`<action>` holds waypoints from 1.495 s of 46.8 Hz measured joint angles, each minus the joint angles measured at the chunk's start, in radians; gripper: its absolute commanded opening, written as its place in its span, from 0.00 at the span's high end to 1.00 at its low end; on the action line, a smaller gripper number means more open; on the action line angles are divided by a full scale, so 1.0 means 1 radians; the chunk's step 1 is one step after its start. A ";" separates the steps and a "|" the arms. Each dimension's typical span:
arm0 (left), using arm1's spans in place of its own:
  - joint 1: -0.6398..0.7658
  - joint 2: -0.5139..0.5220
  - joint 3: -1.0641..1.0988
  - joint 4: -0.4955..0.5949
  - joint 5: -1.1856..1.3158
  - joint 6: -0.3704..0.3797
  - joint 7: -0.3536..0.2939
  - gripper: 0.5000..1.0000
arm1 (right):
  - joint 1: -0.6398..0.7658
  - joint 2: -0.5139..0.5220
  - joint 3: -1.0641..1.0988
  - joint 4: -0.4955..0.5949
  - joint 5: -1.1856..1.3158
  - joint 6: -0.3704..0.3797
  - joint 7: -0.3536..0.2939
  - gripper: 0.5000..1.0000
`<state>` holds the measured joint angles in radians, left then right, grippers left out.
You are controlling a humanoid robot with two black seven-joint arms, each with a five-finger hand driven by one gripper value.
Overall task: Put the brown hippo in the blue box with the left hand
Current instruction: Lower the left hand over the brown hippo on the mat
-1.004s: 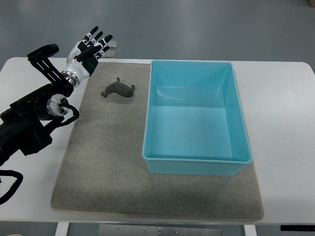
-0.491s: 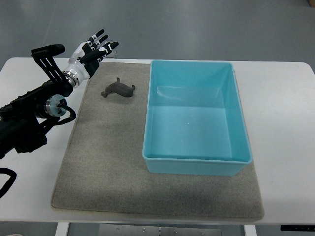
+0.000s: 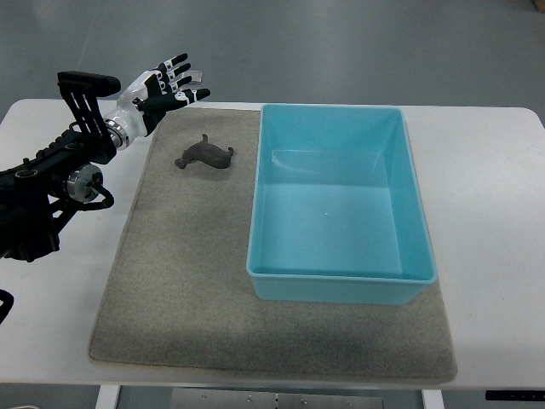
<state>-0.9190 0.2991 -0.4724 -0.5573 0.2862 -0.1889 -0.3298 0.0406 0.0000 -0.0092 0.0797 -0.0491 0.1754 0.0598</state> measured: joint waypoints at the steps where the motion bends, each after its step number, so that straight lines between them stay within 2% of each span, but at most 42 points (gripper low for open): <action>1: 0.000 0.000 0.000 0.000 0.005 0.000 0.000 0.00 | 0.000 0.000 0.000 0.000 0.000 0.000 0.000 0.13; 20: 0.001 -0.001 0.001 -0.012 0.016 0.000 0.000 0.00 | 0.000 0.000 0.000 0.000 0.000 0.000 0.000 0.13; 29: -0.031 0.005 0.084 -0.014 0.051 -0.001 0.000 0.00 | 0.000 0.000 0.000 0.000 0.000 0.000 0.000 0.13; 42: -0.060 0.035 0.110 -0.049 0.384 0.005 -0.003 0.00 | 0.001 0.000 0.000 0.000 0.000 0.000 0.000 0.13; 62: -0.099 0.040 0.113 -0.079 0.658 0.008 -0.003 0.00 | 0.000 0.000 0.000 0.000 0.000 0.000 0.000 0.13; 70: -0.111 0.058 0.113 -0.088 0.877 0.008 -0.003 0.00 | 0.000 0.000 0.000 0.000 0.000 0.000 0.000 0.13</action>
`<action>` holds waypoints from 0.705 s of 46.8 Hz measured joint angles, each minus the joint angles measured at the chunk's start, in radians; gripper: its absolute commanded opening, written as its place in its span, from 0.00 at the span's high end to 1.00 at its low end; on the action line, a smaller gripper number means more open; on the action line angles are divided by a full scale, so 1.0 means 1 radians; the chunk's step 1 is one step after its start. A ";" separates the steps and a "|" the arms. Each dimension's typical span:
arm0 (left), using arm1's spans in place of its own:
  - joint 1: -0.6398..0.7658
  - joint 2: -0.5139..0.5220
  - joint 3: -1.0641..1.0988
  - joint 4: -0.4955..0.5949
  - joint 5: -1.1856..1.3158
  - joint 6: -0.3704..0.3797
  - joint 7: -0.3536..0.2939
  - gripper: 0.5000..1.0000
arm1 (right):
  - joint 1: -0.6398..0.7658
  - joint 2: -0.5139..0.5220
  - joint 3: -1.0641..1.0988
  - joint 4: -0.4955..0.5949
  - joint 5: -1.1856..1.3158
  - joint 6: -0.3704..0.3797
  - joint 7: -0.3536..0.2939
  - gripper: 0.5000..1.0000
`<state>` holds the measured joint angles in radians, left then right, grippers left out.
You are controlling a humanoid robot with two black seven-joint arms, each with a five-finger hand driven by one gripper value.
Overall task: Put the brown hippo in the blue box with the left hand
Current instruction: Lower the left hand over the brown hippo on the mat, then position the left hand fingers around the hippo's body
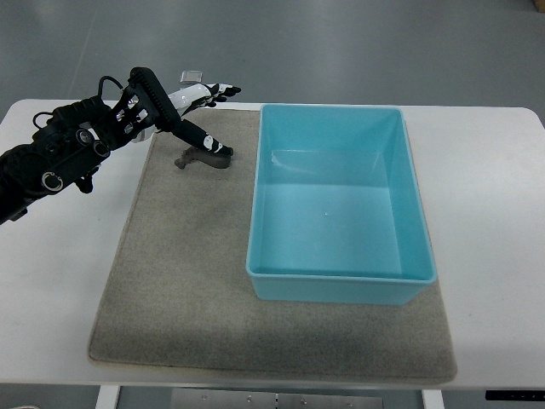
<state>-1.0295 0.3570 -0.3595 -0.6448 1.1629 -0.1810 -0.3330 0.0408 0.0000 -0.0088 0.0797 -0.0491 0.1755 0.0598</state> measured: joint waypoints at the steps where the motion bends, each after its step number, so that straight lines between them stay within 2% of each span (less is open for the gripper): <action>1: -0.001 0.001 0.000 -0.001 0.032 0.000 0.000 0.00 | 0.000 0.000 0.000 0.000 0.000 0.000 0.000 0.13; 19: -0.026 0.008 0.000 -0.016 0.365 0.000 -0.002 0.01 | 0.000 0.000 0.000 0.000 0.000 0.000 0.000 0.13; 33: -0.052 0.027 0.047 -0.015 0.405 -0.028 -0.008 0.01 | 0.000 0.000 0.000 0.000 0.000 0.000 0.000 0.13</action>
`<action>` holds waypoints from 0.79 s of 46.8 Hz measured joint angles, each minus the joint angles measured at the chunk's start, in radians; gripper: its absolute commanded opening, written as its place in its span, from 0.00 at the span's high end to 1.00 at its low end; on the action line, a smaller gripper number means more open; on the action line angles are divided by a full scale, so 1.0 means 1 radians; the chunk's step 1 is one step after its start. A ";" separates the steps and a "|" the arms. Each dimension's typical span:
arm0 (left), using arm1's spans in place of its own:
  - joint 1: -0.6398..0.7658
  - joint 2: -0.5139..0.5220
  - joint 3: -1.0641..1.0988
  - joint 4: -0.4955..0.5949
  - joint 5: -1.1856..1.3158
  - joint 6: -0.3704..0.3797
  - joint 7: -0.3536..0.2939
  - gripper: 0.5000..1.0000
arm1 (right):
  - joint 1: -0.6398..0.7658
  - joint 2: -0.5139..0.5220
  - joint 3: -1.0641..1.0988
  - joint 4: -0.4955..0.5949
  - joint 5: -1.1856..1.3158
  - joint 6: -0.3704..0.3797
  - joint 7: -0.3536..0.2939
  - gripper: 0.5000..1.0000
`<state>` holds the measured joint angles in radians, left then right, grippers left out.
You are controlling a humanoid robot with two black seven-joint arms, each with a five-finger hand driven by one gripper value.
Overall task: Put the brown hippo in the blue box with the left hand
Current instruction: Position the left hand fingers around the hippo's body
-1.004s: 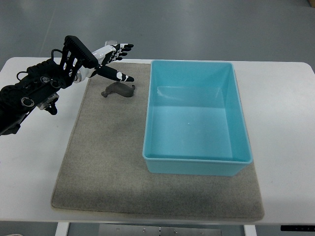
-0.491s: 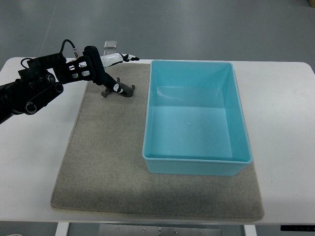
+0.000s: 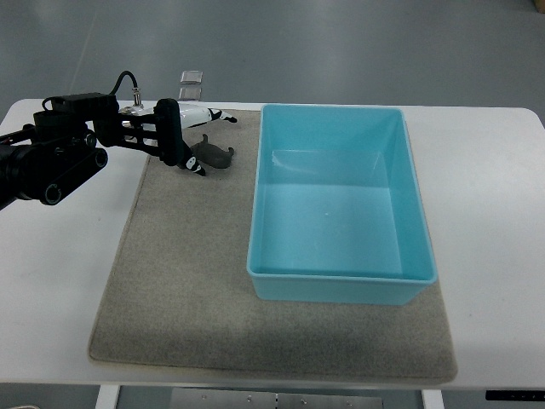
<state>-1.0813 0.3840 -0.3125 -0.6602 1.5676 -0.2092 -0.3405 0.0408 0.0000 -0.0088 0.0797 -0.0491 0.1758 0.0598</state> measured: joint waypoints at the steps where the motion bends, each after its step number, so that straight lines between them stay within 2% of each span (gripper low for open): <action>1: -0.005 0.002 0.005 0.000 0.000 -0.007 0.000 0.01 | 0.000 0.000 0.000 0.000 0.000 0.000 0.000 0.13; 8: -0.018 0.004 0.013 -0.023 -0.001 -0.074 0.000 0.01 | 0.000 0.000 0.000 0.000 0.000 0.000 0.000 0.13; 15: -0.038 0.026 0.015 -0.026 0.001 -0.096 0.000 0.01 | 0.000 0.000 0.000 0.000 0.000 0.000 0.000 0.13; 37: -0.039 0.029 0.036 -0.026 0.003 -0.102 0.000 0.01 | 0.000 0.000 0.000 0.001 0.000 0.000 0.000 0.13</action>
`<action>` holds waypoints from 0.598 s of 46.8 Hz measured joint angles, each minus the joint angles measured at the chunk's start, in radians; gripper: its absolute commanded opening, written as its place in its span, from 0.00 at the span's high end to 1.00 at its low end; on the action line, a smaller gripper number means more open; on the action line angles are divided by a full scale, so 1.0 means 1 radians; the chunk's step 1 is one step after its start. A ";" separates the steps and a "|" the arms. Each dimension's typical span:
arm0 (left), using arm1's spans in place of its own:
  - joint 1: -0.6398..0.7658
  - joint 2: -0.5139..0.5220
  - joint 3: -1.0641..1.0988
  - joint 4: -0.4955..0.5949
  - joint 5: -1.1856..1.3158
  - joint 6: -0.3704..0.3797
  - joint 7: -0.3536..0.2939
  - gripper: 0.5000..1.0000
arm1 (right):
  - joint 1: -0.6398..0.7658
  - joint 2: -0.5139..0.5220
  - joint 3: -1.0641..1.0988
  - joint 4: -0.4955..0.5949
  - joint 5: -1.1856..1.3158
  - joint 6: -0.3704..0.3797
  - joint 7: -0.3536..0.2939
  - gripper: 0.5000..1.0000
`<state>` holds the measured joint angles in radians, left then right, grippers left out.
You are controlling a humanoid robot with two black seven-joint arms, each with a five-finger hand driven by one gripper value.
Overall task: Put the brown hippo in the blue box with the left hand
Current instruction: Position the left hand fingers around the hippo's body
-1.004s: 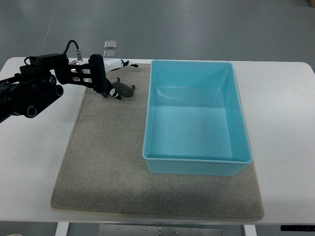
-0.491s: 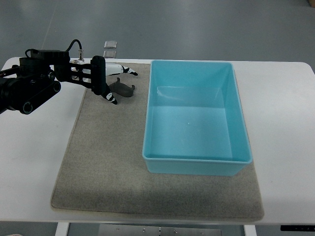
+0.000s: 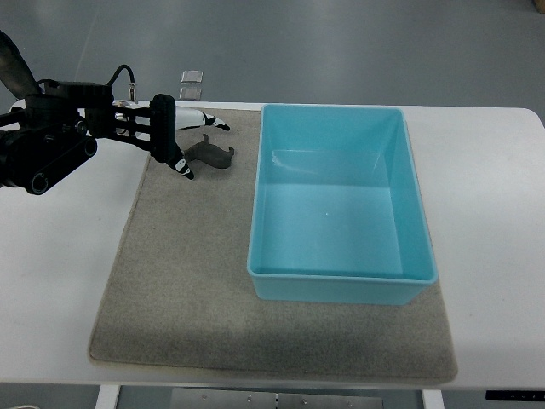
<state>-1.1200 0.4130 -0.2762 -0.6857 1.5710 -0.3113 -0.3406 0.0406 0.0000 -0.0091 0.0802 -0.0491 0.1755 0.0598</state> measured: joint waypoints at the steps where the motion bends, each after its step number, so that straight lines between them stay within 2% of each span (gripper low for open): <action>1: 0.001 0.000 0.000 0.000 0.000 0.000 0.000 0.01 | 0.000 0.000 0.000 0.000 0.000 0.000 0.000 0.13; 28: 0.009 -0.014 0.000 0.006 0.004 0.006 0.004 0.02 | 0.000 0.000 0.000 0.000 0.000 0.000 0.000 0.13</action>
<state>-1.1106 0.3988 -0.2757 -0.6796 1.5745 -0.3051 -0.3369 0.0407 0.0000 -0.0091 0.0798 -0.0491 0.1759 0.0598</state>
